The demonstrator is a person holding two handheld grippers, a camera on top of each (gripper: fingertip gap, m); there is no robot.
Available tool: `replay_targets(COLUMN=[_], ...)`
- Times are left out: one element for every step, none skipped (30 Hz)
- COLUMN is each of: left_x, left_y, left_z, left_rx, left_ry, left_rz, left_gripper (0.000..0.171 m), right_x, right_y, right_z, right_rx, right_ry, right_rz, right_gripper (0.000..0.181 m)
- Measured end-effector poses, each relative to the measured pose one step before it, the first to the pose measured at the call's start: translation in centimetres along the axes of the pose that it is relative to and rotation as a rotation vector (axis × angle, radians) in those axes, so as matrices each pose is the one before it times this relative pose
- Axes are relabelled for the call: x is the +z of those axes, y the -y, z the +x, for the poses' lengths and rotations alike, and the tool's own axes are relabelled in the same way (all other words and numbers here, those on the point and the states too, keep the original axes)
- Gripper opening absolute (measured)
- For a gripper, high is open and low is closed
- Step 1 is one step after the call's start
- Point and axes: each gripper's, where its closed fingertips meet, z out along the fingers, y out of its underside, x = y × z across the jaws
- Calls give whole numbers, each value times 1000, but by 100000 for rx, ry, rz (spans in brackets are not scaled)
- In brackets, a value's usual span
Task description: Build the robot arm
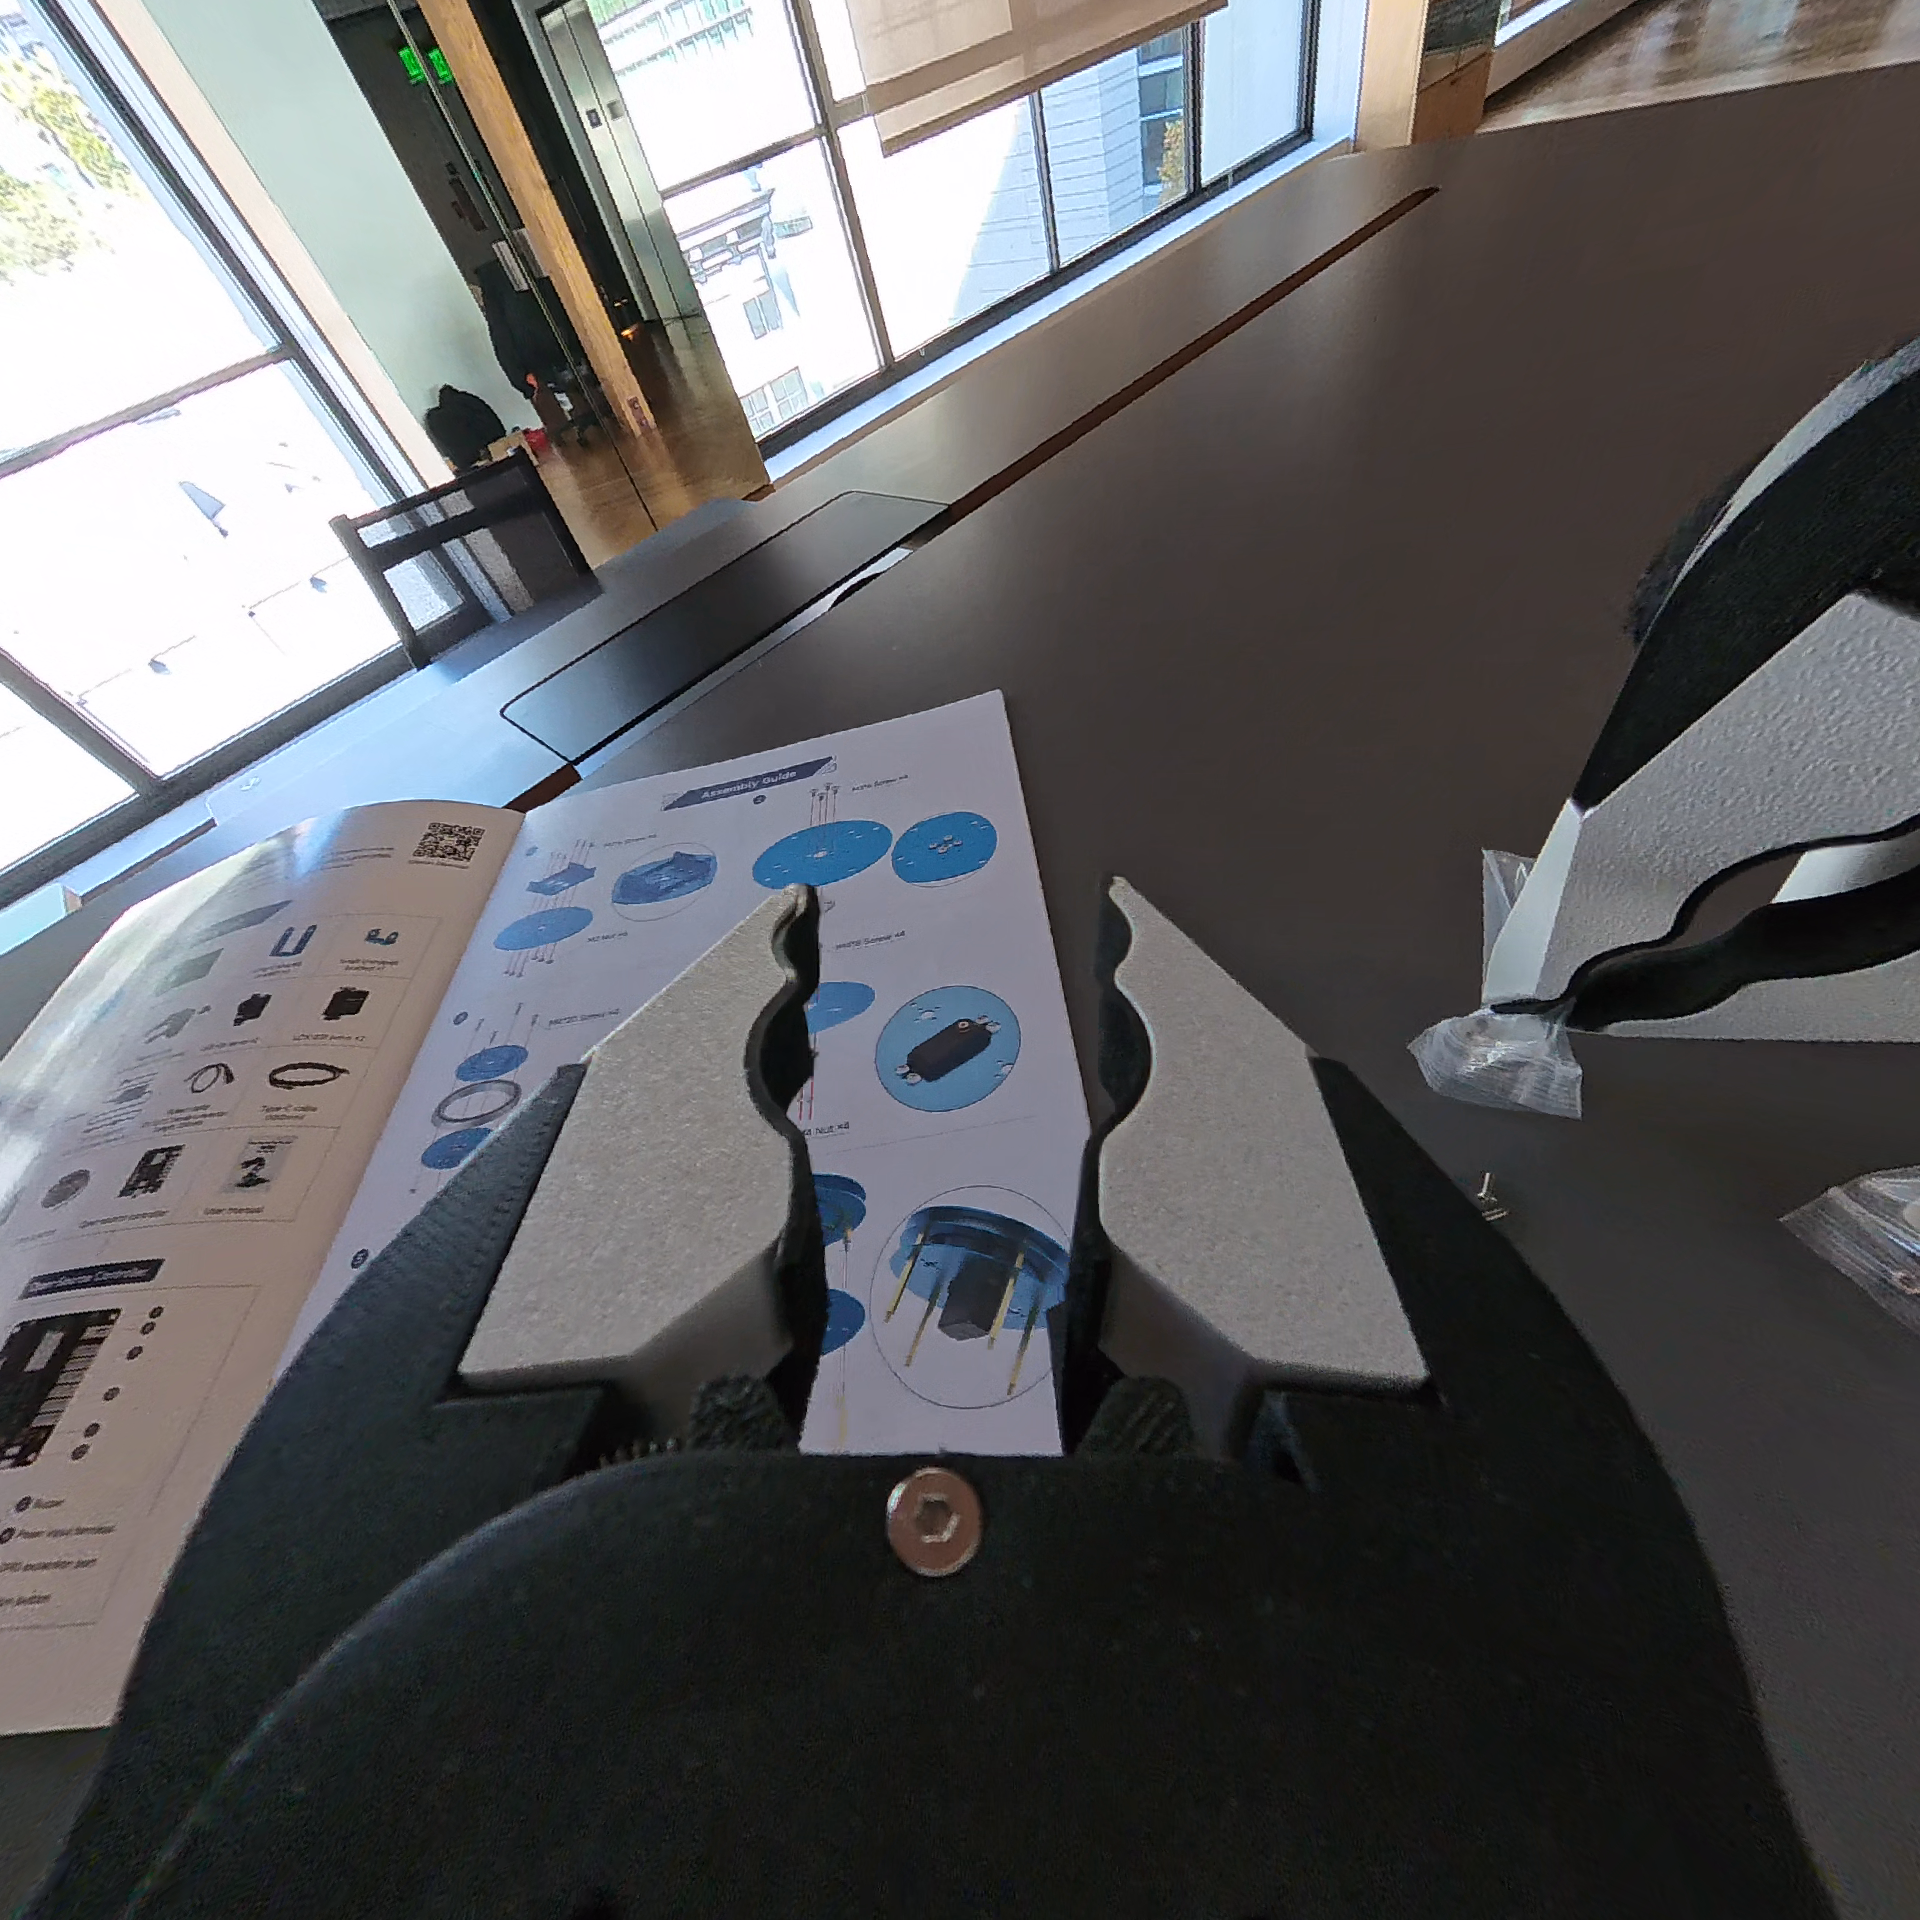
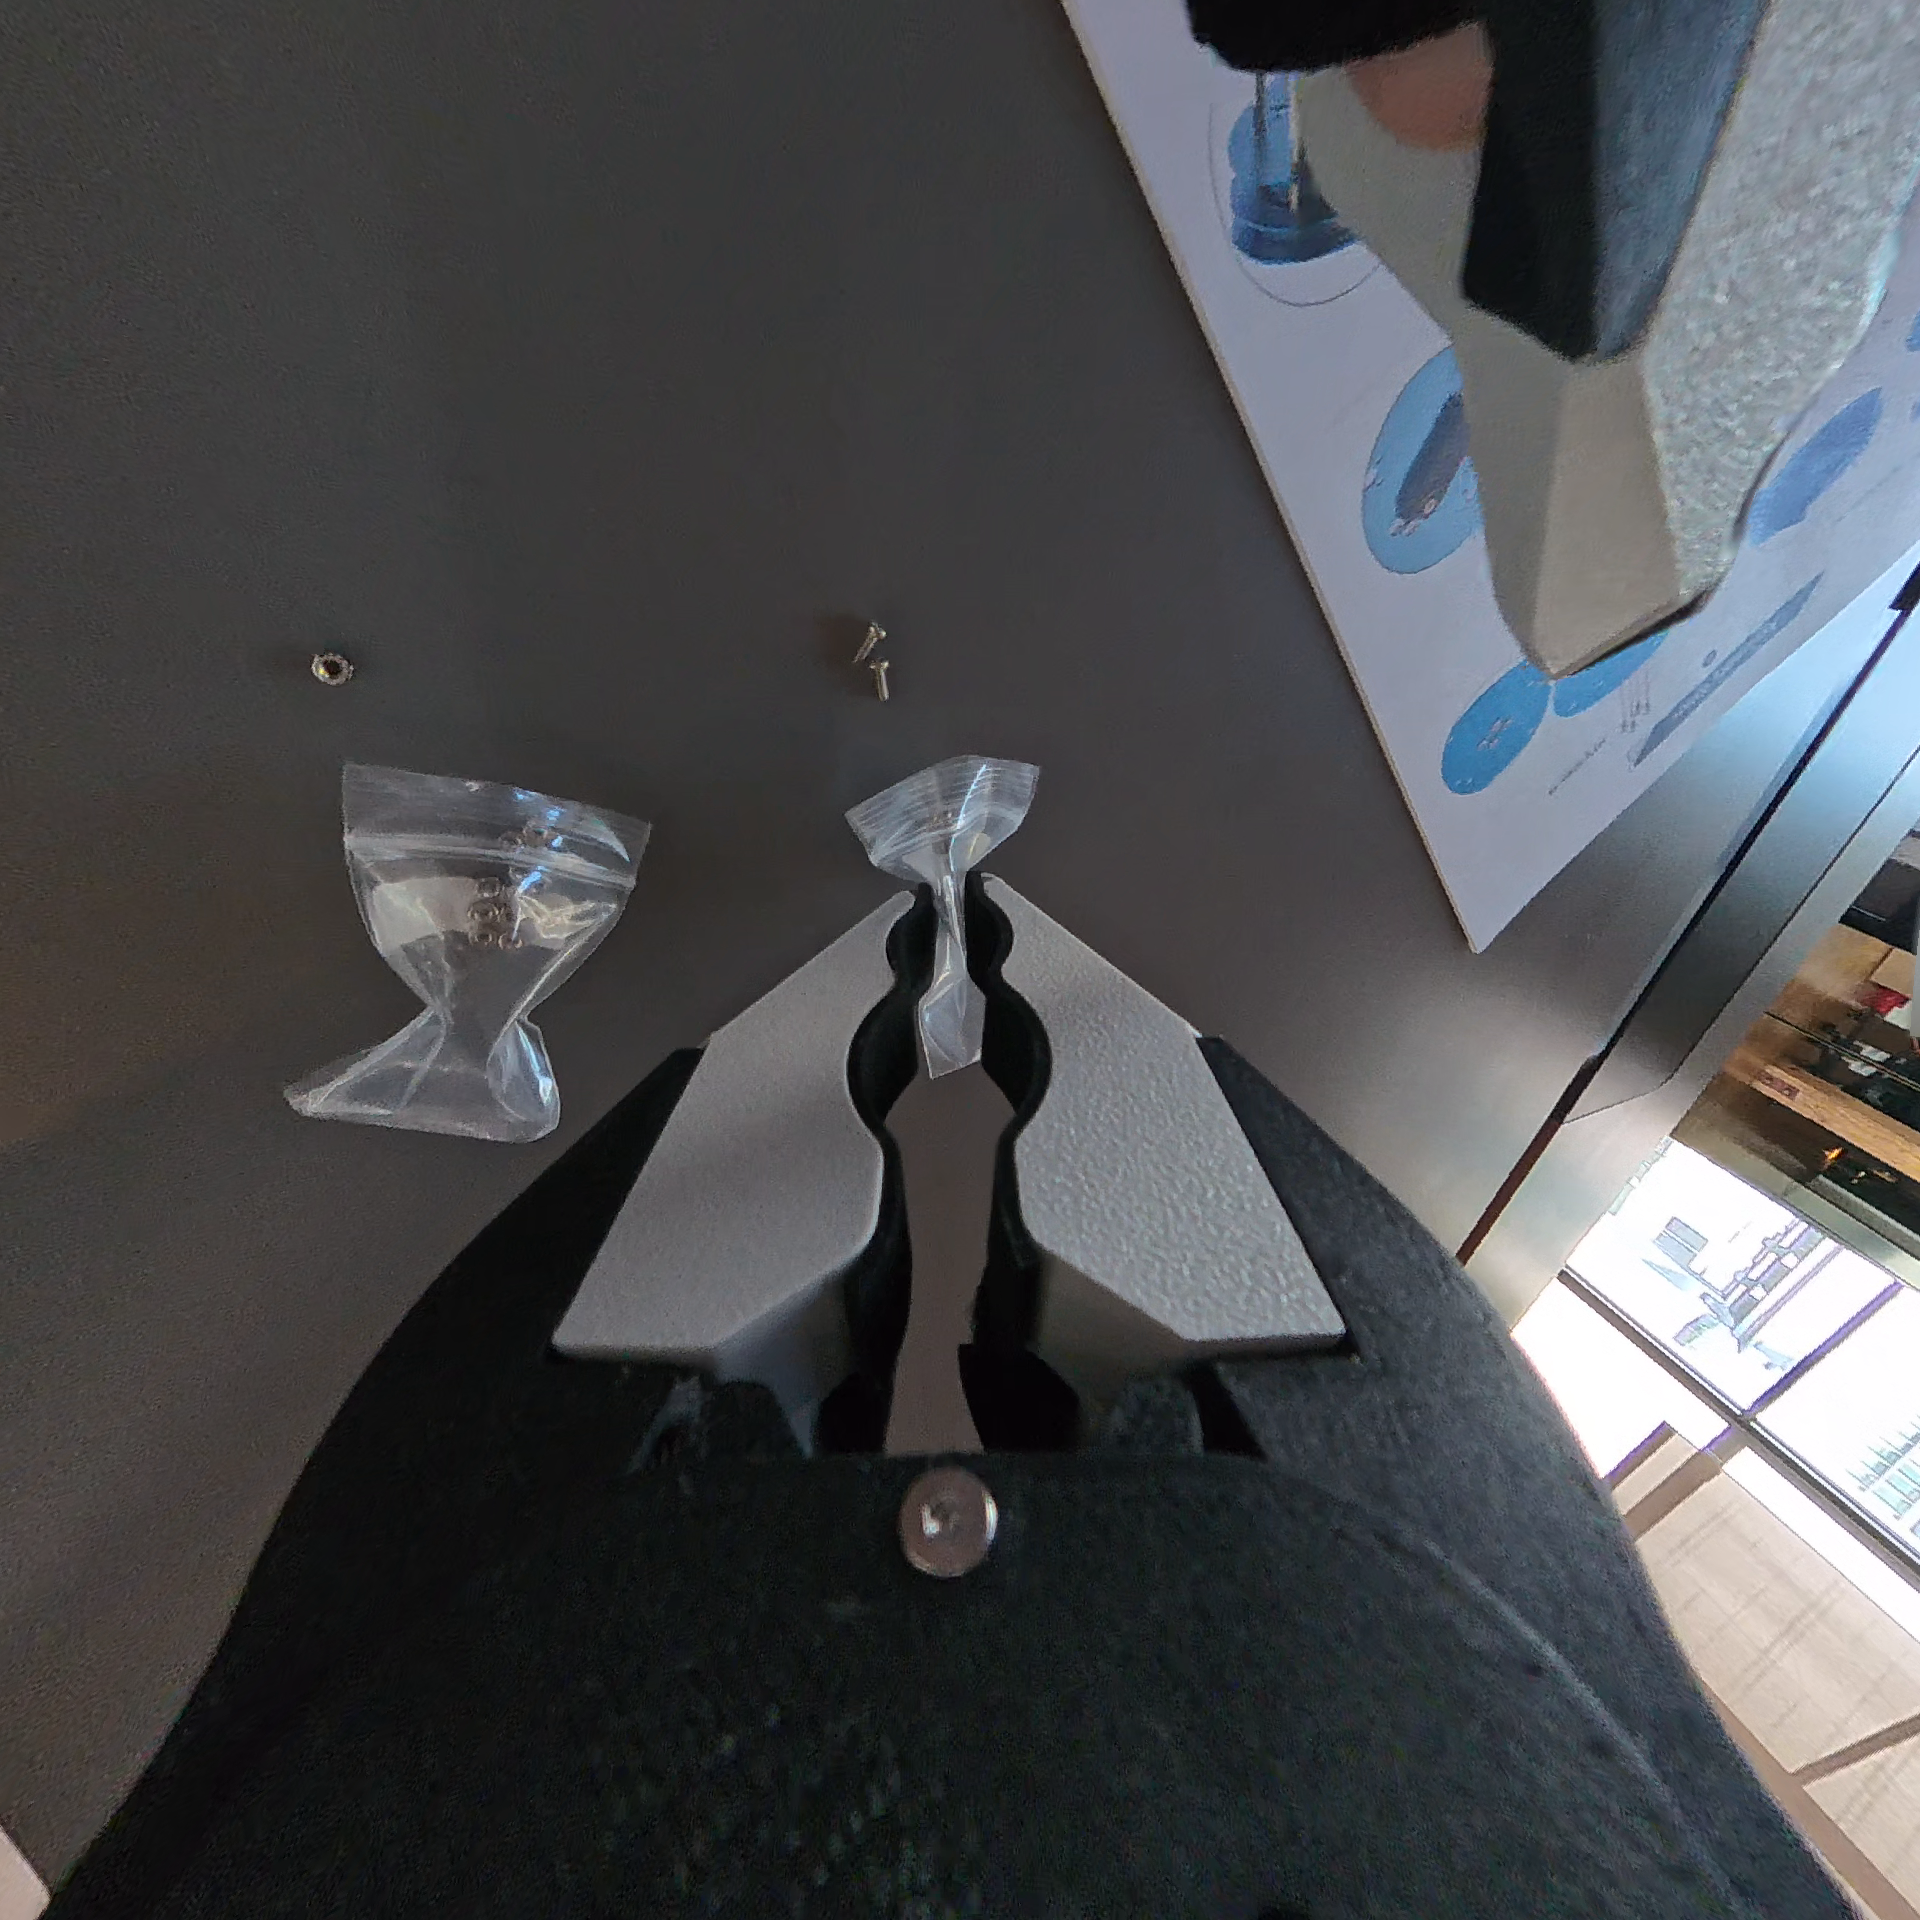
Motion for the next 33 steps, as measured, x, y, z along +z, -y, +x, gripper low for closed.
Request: replay_targets(left_x=[-20,-31,-52,-49,-19,-22,-10,-9,9,10,11,-3,-19,-22,-36,-28,-7,12,8,2,-1,-19,-13,-13,-7,-8,-6,8,1,2,-1,5,4], left_y=[47,39,62,55,37,17,14,-8,-49,-63,-48,-36,-4,6,30,45,-14,-53,-24,-23,11,26,12,-2,-15,10,14,4,-23,-9,10,-3,-17], left_z=[-135,-147,-145,-165,-110,-86,-50,-4,-15,-15,-6,-28,-4,-18,-65,-10,-16,-12,-7,0,-14,-14,-22,-4,-11,-4,-16,-2,10,12,10,22,16], left_rx=[344,298,186,59,237,319,227,60,15,185,324,282,123,79,159,239,105,-38,124,206,192,118,115,17,-73,-64,12,79,77,34,43,128,135], left_ry=[866,937,917,1156,764,661,404,136,228,243,279,369,225,230,589,151,58,102,67,127,153,157,181,40,22,2,48,8,-51,-64,-32,-13,-30], left_rz=[325,291,459,384,228,117,169,-7,-195,-173,-195,-130,8,45,159,268,-99,-277,-63,-100,34,125,96,4,-71,28,56,4,-126,-87,66,-25,-117], left_gripper=[51,51,51,51,50,50,50,50,50,50,50,50,50,50,51,50,49,50,50,50,50,50,50,50,50,50,50,50,50,50,50,50,50], right_x=[88,66,30,-20,-42,-25,-7,14,30,17,0,-10,-8,-14,-13,-17,-1,6,1,-4,-6,-7,-21,-8,-2,4,-2,-4,4,4,-17,-8,-2], right_y=[-19,-14,2,33,60,53,3,-50,-55,-27,18,23,27,29,42,28,-8,-24,-15,-6,1,17,19,13,7,9,8,9,-5,-8,-16,1,-4], right_z=[-44,-1,-20,-6,-8,-14,1,23,21,9,10,-9,-41,-26,-18,-42,2,-18,-7,-21,-23,-14,2,-9,8,-5,2,-4,-4,-17,16,-9,5], right_rx=[-327,-434,-215,-20,-59,-44,-13,109,236,121,-82,-113,-115,-219,-186,-124,90,171,26,-40,-135,-190,-52,92,-50,-106,-4,59,18,-38,0,88,17], right_ry=[70,-250,28,-22,9,39,15,-79,38,59,-105,-92,34,-153,-130,62,-10,75,-4,-50,-107,-114,-69,36,-44,-19,-23,26,27,-6,-95,50,-45], right_rz=[-530,-470,-281,-26,277,358,182,-106,-187,-94,74,63,34,72,153,198,83,41,45,-9,-86,29,95,26,-19,1,-15,69,38,36,43,8,-32], right_gripper=[4,4,4,4,4,4,4,4,4,5,4,4,4,4,4,4,4,4,4,4,4,4,4,4,4,4,4,4,4,4,4,4,4])
